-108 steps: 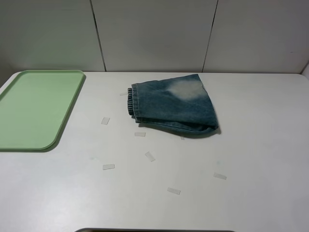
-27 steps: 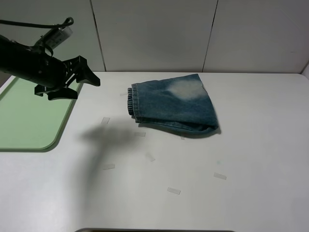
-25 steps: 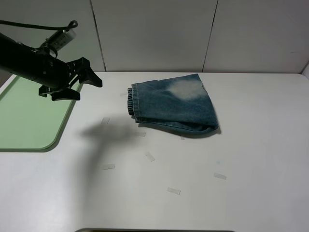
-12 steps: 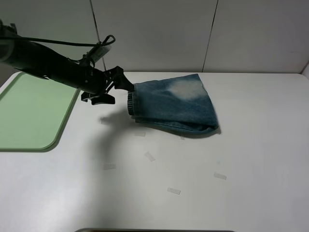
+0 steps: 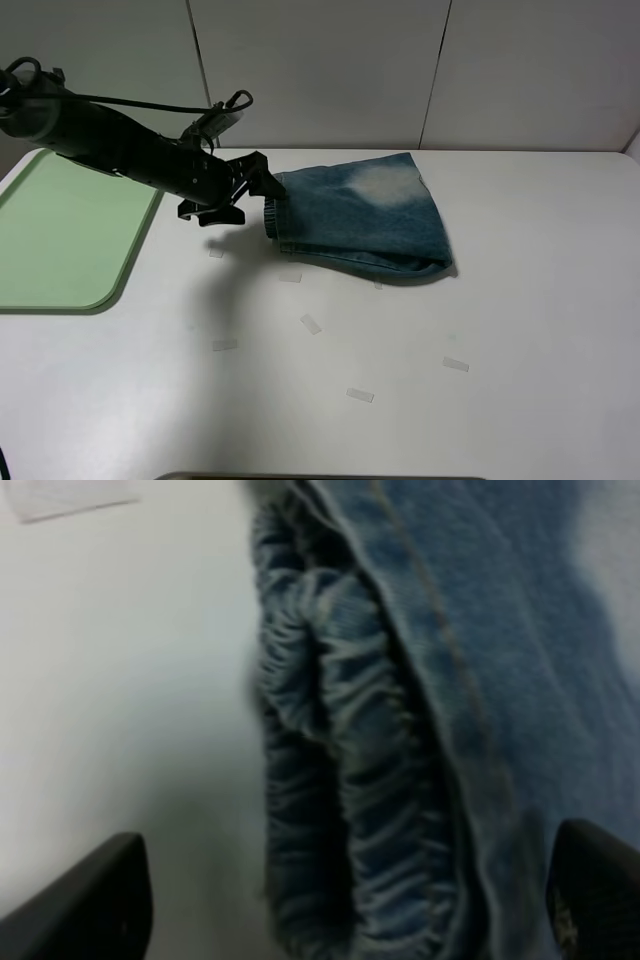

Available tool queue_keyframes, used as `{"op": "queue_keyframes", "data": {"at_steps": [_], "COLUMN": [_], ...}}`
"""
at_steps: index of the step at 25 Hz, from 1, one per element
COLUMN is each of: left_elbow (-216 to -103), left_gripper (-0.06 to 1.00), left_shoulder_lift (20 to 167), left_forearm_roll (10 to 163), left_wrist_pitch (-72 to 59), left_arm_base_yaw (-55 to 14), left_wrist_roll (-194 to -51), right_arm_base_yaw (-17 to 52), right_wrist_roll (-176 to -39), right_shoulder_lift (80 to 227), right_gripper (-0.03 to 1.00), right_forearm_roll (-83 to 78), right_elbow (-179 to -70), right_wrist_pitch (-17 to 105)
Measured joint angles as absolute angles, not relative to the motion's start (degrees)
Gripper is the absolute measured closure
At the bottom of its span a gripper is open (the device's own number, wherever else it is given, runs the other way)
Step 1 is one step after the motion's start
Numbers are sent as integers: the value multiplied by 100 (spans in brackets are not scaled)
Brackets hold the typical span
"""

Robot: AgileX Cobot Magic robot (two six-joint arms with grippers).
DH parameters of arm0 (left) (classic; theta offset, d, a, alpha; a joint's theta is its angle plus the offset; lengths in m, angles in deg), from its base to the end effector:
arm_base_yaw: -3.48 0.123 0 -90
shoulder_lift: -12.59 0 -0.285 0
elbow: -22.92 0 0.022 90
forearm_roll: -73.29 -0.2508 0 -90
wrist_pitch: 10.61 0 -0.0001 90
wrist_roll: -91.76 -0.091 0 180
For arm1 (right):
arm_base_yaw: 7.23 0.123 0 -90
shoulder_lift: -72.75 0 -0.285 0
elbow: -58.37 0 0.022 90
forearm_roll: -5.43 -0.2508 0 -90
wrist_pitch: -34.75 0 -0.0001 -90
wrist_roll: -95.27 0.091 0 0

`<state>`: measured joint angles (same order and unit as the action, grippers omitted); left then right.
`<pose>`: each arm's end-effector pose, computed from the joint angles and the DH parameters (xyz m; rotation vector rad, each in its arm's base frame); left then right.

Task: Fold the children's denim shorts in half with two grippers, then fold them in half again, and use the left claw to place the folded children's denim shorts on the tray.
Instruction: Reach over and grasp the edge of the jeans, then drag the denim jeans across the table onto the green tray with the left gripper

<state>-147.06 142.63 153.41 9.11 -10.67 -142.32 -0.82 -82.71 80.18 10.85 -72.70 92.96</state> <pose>0.3922 -0.1302 0.0940 -0.1087 2.5702 -0.6996 -0.0026 -0.0077 0.2795 -0.0746 1.9948 -0.0177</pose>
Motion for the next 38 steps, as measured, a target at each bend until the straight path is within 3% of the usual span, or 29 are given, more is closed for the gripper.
{"op": "queue_keyframes", "data": {"at_steps": [24, 28, 36, 38], "left_elbow": [-15738, -15739, -15739, -15739], "left_gripper": [20, 34, 81, 81], "left_shoulder_lift": [15158, 15177, 15177, 15177], "left_forearm_roll": [15880, 15890, 15909, 15909], "left_wrist_pitch": [710, 545, 406, 381], "left_arm_base_yaw": [-1733, -1828, -1962, -1989], "left_wrist_roll": [-14311, -14234, -14120, -14131], "right_arm_base_yaw": [-82, -82, -82, -82], "right_wrist_roll": [-8271, -8271, -8271, -8271], "right_shoulder_lift": [8018, 8018, 8018, 8018], "right_gripper": [27, 27, 27, 27], "right_forearm_roll": [1085, 1085, 1085, 1085], "right_elbow": [-7270, -7270, -7270, -7270], "right_wrist_pitch": [9296, 9296, 9296, 9296]}}
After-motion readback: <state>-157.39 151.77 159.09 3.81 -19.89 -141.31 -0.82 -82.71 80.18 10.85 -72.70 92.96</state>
